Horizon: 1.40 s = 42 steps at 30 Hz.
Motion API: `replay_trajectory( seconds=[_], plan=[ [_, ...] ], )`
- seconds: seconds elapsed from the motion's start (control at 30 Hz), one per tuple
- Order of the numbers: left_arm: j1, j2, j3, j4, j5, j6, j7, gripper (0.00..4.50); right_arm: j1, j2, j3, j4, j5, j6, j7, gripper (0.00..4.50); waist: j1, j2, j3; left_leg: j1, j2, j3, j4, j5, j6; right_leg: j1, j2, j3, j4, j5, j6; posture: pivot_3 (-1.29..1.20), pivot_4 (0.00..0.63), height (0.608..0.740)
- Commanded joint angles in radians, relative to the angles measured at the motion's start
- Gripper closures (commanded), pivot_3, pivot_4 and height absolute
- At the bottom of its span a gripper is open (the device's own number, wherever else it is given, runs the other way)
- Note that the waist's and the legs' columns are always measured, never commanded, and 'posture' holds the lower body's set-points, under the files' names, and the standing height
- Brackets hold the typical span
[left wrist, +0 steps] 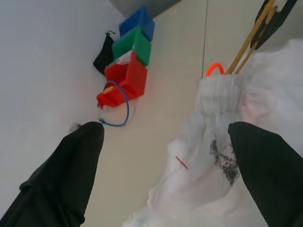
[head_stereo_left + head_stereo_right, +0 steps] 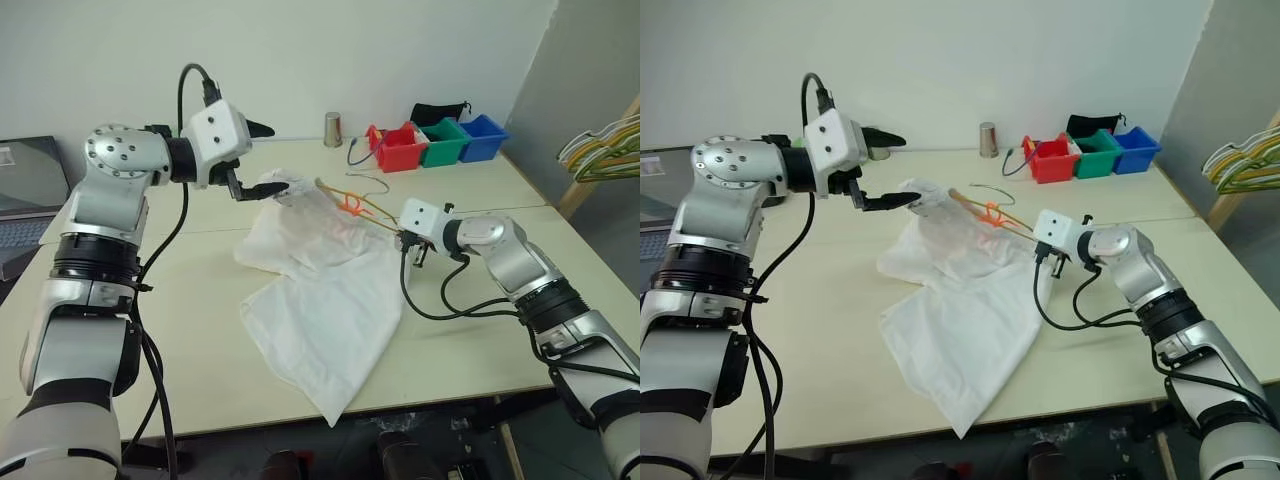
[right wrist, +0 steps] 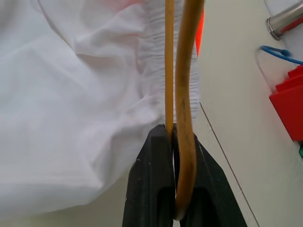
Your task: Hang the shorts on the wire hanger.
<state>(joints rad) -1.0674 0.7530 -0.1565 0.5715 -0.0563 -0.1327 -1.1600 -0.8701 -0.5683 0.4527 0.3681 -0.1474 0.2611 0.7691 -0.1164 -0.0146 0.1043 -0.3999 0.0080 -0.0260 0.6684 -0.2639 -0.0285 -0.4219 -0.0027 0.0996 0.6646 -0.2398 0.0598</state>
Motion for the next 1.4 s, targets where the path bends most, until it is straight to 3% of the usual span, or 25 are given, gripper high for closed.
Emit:
replay_trajectory(
  seconds=[0.03,0.3,0.5,0.77,1.0,1.4],
  plan=[
    [-0.041,0.0,-0.024,0.035,0.044,-0.059,-0.048,0.01,-0.02,0.007,-0.024,-0.084,-0.04,0.008,0.002,4.5,-0.001,0.0,0.0,0.0,0.0,0.0,0.001,0.0,0.0,0.0,0.0,0.0,0.001,0.0,0.0,-0.07,0.012,0.74],
    [-0.07,-0.019,-0.068,0.138,0.124,-0.128,-0.088,0.01,-0.026,0.027,-0.027,-0.16,-0.095,0.065,0.024,4.5,-0.022,0.0,0.0,0.0,0.0,-0.002,0.002,0.0,0.0,0.0,0.0,-0.001,0.002,0.0,0.0,-0.09,0.013,0.74],
    [-0.1,-0.067,-0.098,0.253,0.219,-0.204,0.01,0.01,-0.027,0.04,-0.009,-0.241,-0.131,0.05,0.045,4.5,-0.028,0.0,0.0,0.0,0.0,-0.002,0.002,0.0,0.0,0.0,0.0,-0.001,0.003,0.0,0.0,-0.09,0.009,0.74],
    [-0.071,-0.088,-0.137,0.276,0.284,-0.267,0.012,0.01,-0.042,0.066,-0.001,-0.311,-0.189,0.057,0.059,4.5,-0.03,0.0,-0.001,0.0,0.0,-0.003,0.005,0.0,0.0,-0.001,0.0,-0.002,0.009,0.0,0.0,-0.09,0.0,0.74],
    [-0.078,-0.102,-0.139,0.286,0.322,-0.283,0.057,1.22,-0.037,0.083,-0.007,-0.327,-0.226,0.055,0.064,4.5,-0.029,-0.001,-0.001,0.0,0.0,-0.003,0.008,0.0,0.0,-0.001,0.0,-0.002,0.011,0.0,0.0,-0.09,0.0,0.74],
    [-0.076,-0.106,-0.104,0.281,0.295,-0.249,0.063,3.74,-0.006,0.08,-0.018,-0.319,-0.247,0.037,0.06,4.5,-0.03,-0.001,-0.001,0.0,0.0,-0.004,0.008,0.0,0.0,-0.001,0.0,-0.002,0.012,0.0,0.0,-0.08,0.0,0.74]
  ],
)
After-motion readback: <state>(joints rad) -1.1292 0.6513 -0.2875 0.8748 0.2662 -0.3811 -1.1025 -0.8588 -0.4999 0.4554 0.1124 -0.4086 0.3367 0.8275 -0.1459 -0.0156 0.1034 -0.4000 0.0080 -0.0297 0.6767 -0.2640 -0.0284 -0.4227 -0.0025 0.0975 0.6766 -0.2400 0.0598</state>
